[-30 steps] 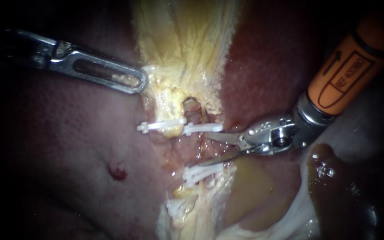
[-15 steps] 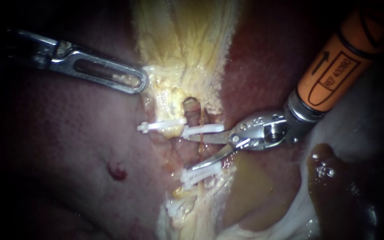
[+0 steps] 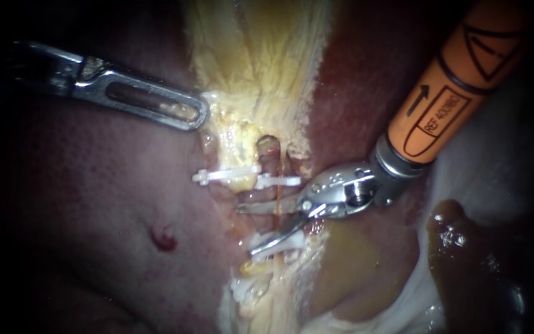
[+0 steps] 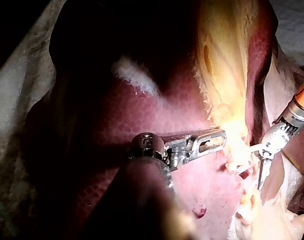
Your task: Go to the cutting position right tube
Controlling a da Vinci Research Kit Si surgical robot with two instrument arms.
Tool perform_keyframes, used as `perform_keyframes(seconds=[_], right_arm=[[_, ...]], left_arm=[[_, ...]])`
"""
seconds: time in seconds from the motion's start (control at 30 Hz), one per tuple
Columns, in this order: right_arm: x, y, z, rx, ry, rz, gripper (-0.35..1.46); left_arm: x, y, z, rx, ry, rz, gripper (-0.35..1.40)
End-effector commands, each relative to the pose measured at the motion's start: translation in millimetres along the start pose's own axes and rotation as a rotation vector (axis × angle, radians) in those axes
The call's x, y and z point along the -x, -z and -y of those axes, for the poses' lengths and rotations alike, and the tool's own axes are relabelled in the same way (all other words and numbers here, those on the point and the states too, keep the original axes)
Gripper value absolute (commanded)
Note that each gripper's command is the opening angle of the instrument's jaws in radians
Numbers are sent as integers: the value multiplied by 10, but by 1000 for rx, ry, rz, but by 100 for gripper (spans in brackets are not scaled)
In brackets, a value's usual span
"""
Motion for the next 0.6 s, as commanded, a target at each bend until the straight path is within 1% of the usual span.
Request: perform_keyframes(seconds=[0.03,0.17,0.37,0.6], right_arm=[[-3,-3,1,0,-5,-17,141],[-8,-7,8,-15,1,-44,139],[-13,-12,13,-25,5,-54,137],[-19,-19,10,-24,4,-57,132]], left_arm=[[0,0,0,0,0,0,-35],[0,0,-2,0,0,0,-35],[1,-1,-4,0,0,0,-35],[2,-2,-4,1,1,0,-35]])
